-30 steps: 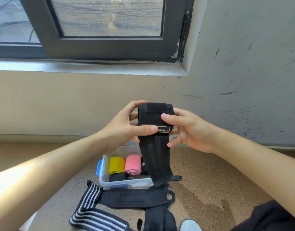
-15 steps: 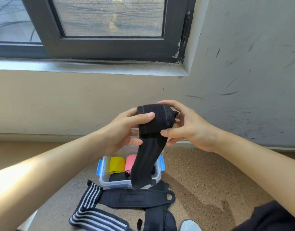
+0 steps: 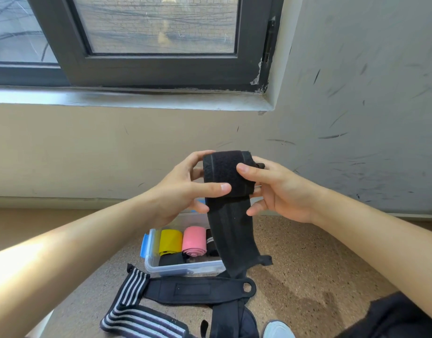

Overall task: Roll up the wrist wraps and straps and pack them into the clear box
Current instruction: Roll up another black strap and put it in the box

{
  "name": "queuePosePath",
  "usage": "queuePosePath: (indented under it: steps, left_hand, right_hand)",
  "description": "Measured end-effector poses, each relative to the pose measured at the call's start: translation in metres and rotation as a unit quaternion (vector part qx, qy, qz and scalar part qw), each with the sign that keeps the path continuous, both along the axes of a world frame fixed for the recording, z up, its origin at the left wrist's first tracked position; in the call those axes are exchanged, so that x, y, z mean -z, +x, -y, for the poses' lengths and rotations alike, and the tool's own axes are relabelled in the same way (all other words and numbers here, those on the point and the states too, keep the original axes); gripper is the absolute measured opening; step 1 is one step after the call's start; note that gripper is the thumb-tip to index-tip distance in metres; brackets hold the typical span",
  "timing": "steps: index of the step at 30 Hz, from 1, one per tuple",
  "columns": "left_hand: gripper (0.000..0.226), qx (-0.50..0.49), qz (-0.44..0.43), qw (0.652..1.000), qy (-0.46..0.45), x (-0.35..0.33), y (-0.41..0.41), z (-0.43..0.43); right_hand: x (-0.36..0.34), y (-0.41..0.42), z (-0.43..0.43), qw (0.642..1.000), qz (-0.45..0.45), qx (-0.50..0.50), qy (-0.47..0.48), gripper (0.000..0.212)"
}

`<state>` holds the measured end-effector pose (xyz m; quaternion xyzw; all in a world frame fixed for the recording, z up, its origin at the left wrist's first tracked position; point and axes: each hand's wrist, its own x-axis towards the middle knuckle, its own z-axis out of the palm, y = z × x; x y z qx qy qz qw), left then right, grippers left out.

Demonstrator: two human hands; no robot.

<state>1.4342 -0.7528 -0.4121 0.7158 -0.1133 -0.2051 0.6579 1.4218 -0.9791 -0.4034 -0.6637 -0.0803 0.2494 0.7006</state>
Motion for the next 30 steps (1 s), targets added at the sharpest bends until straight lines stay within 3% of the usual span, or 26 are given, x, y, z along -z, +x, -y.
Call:
queuePosePath:
  steps: [5,14,16,19,22,30]
  left_hand:
    - [0.061,0.059,-0.111,0.992,0.022,-0.005,-0.003,-0.002]
    - [0.054,0.018,-0.082,0.996,0.005,-0.001,0.001,-0.001]
    - [0.053,0.007,-0.072,0.997,-0.011,0.000,0.002,-0.002]
    - [0.060,-0.010,-0.049,0.998,-0.038,0.002,0.003,-0.003]
    - [0.063,-0.009,-0.020,0.999,-0.050,0.004,0.004,-0.003]
    - [0.067,0.032,-0.029,0.999,-0.014,0.001,0.002,-0.004]
  right_hand:
    - [0.000,0.003,0.004,0.998,0.038,0.039,0.011,0.057]
    - [0.006,0.003,0.002,0.986,0.145,0.025,-0.076,0.069]
    - [0.005,0.003,0.003,0.991,0.116,0.010,-0.062,0.069]
    - [0.002,0.003,0.003,0.999,0.022,-0.027,-0.029,0.052]
    - [0.002,0.002,0.001,0.999,-0.036,-0.027,-0.017,0.056]
    - [0.004,0.003,0.001,0.999,0.010,0.024,0.023,0.050]
